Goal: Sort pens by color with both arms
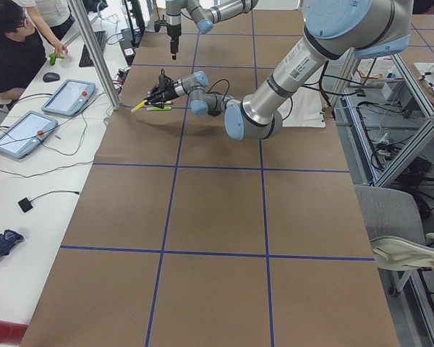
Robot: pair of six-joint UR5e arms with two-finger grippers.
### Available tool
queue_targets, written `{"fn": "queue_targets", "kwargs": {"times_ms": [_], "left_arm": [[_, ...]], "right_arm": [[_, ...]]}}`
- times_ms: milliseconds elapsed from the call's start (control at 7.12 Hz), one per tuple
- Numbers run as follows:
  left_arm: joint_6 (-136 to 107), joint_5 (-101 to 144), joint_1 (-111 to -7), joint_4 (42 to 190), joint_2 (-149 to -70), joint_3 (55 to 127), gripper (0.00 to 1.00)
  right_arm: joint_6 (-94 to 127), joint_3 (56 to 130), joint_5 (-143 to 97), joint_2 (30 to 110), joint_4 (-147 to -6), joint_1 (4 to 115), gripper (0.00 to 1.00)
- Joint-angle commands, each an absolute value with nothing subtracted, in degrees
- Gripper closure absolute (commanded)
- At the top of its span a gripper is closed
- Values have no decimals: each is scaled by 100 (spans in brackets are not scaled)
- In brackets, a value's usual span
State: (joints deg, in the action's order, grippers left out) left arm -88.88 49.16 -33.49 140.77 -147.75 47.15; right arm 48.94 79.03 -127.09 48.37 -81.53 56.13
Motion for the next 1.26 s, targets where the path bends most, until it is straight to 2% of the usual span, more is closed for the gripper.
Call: {"fn": "queue_targets", "kwargs": {"times_ms": [0, 281, 983, 1124], "left_arm": [[-9245, 4808, -3322, 14098, -14862, 4580, 100], [-9386, 4642, -3191, 14098, -14950, 4325, 100], [-9729, 4500, -3129, 14098, -14968, 4245, 100], [-9738, 4526, -3120, 14089, -15003, 4245, 65]], "right_arm": [[4861, 7893, -12709, 4843, -8156, 5616, 0], [4852, 7893, -12700, 4843, -8156, 5607, 0], [4808, 7893, -12683, 4904, -8139, 5607, 0], [4808, 7884, -12683, 4904, -8139, 5607, 0]]}}
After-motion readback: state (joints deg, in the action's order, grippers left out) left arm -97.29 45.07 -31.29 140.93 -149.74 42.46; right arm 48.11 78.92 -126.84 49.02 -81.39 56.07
